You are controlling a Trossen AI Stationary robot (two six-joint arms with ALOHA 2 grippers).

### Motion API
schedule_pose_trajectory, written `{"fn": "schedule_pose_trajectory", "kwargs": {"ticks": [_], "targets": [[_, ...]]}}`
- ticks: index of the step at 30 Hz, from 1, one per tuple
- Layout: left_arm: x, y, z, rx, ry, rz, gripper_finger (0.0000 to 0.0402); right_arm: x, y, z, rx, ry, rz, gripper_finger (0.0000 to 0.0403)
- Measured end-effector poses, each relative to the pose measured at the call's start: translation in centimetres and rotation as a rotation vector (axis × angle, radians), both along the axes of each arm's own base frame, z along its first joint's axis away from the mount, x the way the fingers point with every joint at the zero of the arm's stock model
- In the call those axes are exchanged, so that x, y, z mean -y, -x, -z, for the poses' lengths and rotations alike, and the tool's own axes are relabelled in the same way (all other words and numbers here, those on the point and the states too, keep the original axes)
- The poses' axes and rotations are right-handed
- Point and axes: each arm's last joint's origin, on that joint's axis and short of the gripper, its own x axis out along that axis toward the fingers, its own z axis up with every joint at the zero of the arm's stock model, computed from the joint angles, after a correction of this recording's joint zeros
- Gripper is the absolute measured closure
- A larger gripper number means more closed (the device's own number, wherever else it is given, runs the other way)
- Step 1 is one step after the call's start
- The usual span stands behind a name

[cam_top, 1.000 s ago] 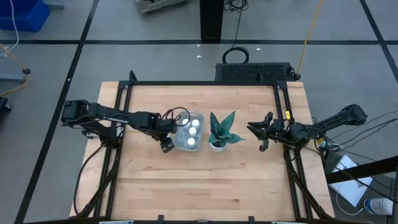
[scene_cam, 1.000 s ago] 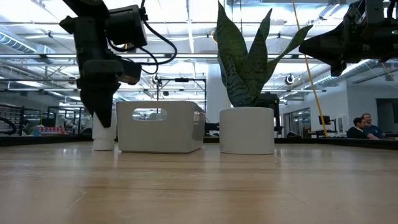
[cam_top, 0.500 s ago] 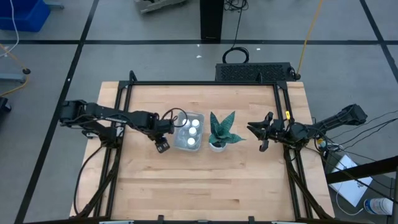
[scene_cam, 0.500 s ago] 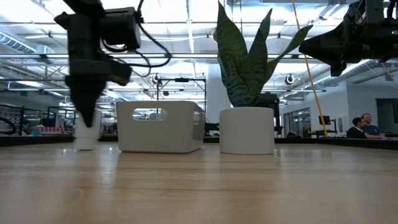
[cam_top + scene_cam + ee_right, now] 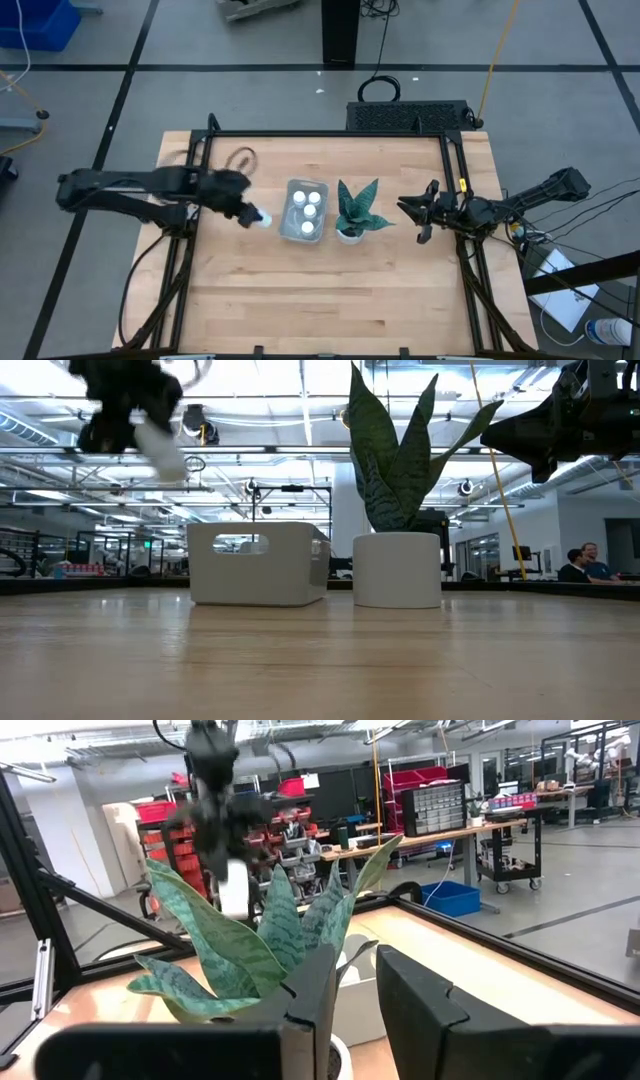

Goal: Pick and place pill bottles into a basket
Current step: Put the white pill bottle into the gray bin

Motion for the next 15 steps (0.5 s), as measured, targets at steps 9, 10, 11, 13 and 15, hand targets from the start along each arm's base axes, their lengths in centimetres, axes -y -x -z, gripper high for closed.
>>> {"fn": "schedule_pose_trajectory", "kwargs": {"ticks": [9, 10, 11, 13, 15], "targets": [[-0.4, 3.4, -6.7, 0.618, 0.077, -0.305, 0.0222, 0.0, 0.1, -0.4, 0.064, -0.070, -0.007, 0.0332], [-0.4, 3.6, -7.1, 0.666, 0.080, -0.323, 0.0222, 0.0, 0.1, -0.6, 0.096, -0.122, -0.013, 0.0332], [-0.5, 3.7, -7.6, 0.712, 0.079, -0.338, 0.0222, 0.0, 0.1, -0.8, 0.125, -0.170, -0.019, 0.0332], [-0.6, 3.7, -8.3, 0.792, 0.077, -0.364, 0.0222, 0.1, 0.2, -1.3, 0.193, -0.222, -0.025, 0.0332], [-0.6, 3.6, -8.8, 0.848, 0.066, -0.381, 0.0222, 0.2, 0.5, -2.2, 0.293, -0.258, -0.030, 0.0332]]}}
